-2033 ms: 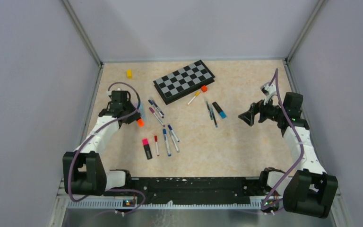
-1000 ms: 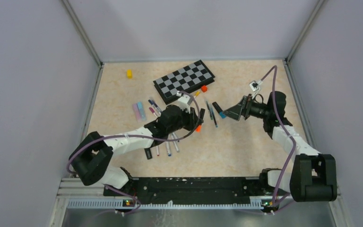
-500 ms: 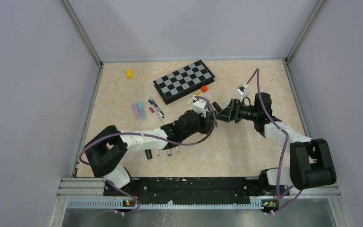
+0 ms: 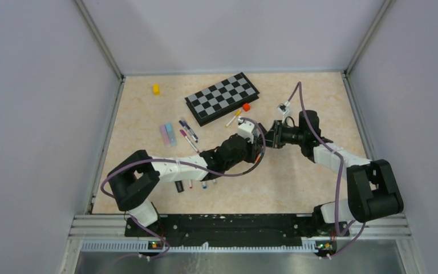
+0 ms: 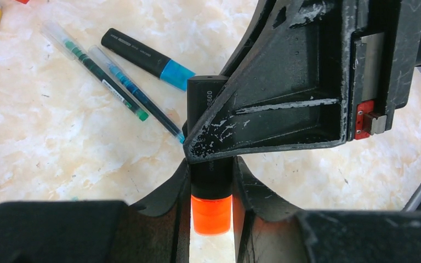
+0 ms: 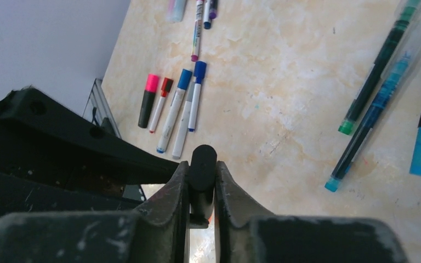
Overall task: Open the pen caps
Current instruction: Open the pen cap from the pen.
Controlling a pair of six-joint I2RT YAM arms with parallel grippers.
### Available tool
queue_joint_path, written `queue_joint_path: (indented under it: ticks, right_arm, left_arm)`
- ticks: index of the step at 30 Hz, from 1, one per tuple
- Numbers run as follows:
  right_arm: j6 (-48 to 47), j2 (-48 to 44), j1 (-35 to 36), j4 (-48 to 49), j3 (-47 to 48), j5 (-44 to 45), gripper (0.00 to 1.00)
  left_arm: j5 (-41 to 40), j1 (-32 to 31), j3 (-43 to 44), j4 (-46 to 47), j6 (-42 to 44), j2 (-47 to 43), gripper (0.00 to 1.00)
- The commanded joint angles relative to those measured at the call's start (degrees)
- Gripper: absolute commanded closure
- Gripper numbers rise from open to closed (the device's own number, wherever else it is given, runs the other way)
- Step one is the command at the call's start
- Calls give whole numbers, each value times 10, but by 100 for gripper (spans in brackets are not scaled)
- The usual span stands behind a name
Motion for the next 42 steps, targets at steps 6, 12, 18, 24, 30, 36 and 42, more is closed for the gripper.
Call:
queue_joint_path:
  ticks: [6,12,18,24,30,36,42]
  right_arm:
    - [-73,-11,12,-45,59,-52,100]
    - [-172,-18,2,-65,69,-208,100]
    - [-195,-17,0,-53,66,-278,100]
    - [-204,-16,0,-50,64,-298,100]
    - [-208,-16,0,-45,62,-323,100]
    - [-209,-15,1,-42,62,-332,100]
    - [-209,-14,1,-41,61,-333,100]
  left_arm:
    - [1,-1,-2,6,40,-39,56]
    - [129,15,-126,108,80,-144,1]
    - [339,72,-179,155,33,-187,1]
    - [422,82,-194,232,-9,-149,1]
    - [439,83,-181,291,-34,-91,6]
    - [437,83,-174,343,-72,-41,24]
    - [416,83,-179,368,-88,-33,41]
